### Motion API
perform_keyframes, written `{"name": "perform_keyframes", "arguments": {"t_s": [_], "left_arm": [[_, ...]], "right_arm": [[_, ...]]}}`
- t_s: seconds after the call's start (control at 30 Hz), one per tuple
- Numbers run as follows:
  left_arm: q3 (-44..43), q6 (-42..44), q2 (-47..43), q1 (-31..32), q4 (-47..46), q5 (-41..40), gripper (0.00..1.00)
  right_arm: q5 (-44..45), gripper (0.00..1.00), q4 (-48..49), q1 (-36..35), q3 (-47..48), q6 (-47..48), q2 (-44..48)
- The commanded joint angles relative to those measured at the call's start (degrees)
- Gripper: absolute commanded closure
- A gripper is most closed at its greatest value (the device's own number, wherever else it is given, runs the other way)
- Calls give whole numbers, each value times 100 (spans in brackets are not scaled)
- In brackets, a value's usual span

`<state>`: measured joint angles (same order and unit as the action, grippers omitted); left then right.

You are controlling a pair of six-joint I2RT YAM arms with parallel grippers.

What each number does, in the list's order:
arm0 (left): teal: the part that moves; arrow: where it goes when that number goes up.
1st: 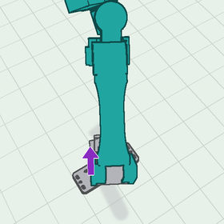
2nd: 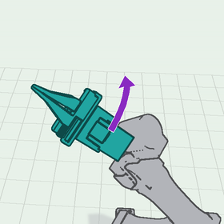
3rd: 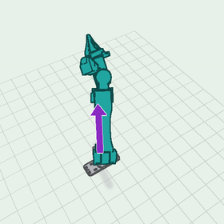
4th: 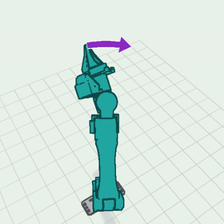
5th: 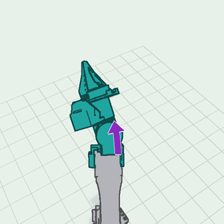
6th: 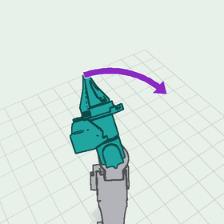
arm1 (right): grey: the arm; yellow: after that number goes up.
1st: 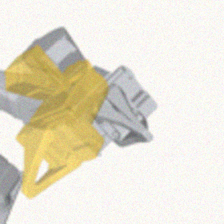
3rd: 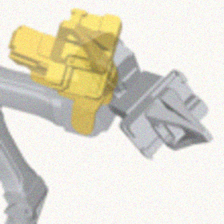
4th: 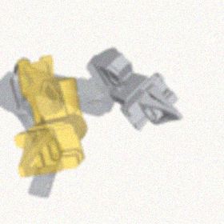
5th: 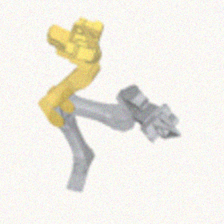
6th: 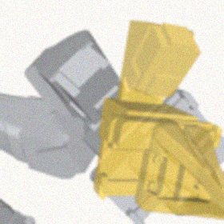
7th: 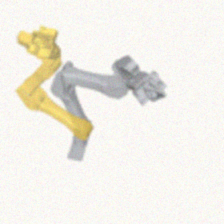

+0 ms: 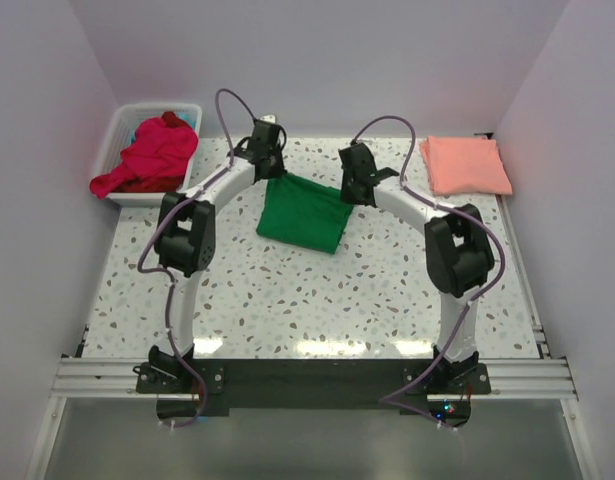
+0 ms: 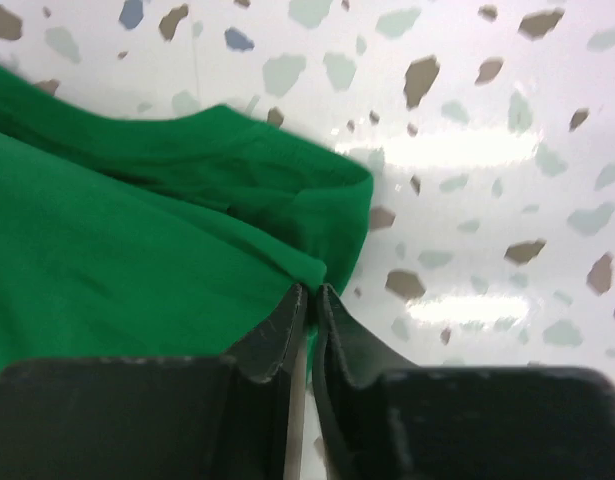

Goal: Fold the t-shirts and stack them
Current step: Fold the tshirt

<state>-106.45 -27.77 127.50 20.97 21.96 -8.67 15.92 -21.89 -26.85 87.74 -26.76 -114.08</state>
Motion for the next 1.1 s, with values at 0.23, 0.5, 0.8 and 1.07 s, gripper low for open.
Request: {"name": "perform_keyframes", "arguments": {"t_s": [0.23, 0.5, 0.8, 1.07], "left_arm": [[-298, 325, -66, -304, -683, -311, 41], [-86, 307, -612, -278, -368, 258, 38], [915, 53, -1360, -243, -51, 1830, 48], [1654, -281, -1351, -58, -244, 2475, 72]], "right_arm": [[728, 51, 291, 101, 876, -189, -255], [87, 52, 1, 92, 868, -13, -141], [-1047, 53, 98, 31, 454, -232, 229], [-1811, 54, 98, 31, 357, -558, 62]]}}
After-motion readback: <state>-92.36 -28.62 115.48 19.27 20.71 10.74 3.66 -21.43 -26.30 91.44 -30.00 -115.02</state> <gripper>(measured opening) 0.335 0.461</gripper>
